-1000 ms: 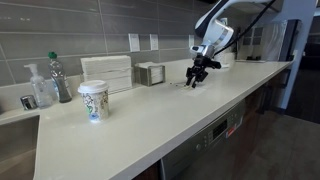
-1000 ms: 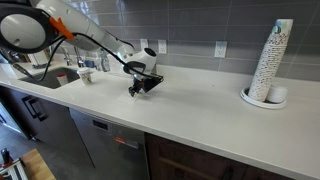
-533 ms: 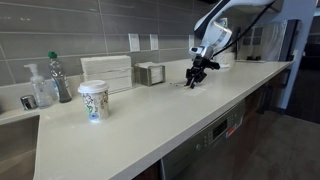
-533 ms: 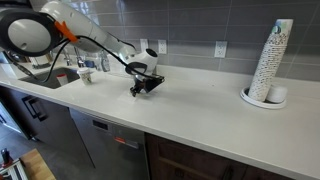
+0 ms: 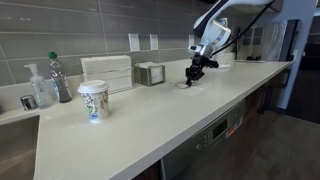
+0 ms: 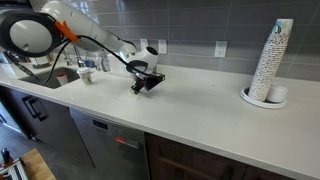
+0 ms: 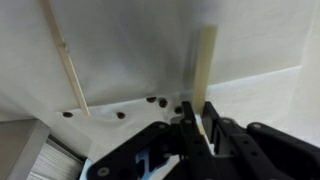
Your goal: Remove a spoon from the paper towel on the counter top and move it to the left near the paper coffee cup with a lid
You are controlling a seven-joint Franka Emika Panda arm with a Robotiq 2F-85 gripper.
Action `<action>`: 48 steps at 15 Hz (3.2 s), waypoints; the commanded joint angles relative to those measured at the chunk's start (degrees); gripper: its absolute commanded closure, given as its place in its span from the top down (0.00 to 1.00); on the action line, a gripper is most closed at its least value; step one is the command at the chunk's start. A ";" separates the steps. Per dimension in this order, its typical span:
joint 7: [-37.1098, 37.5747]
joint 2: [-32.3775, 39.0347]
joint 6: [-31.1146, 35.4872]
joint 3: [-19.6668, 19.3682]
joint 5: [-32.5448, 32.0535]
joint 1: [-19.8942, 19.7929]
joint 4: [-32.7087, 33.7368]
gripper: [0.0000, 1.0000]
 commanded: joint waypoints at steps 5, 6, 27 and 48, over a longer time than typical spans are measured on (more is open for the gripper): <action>12.07 -5.35 -10.86 0.73 -1.36 0.26 -0.92 0.04; 15.15 -6.32 -12.60 0.66 -1.18 0.62 -1.06 0.04; 41.62 -12.07 4.85 8.34 -0.79 12.19 -5.84 0.04; 89.27 0.77 27.72 12.55 -23.33 25.03 -2.82 0.04</action>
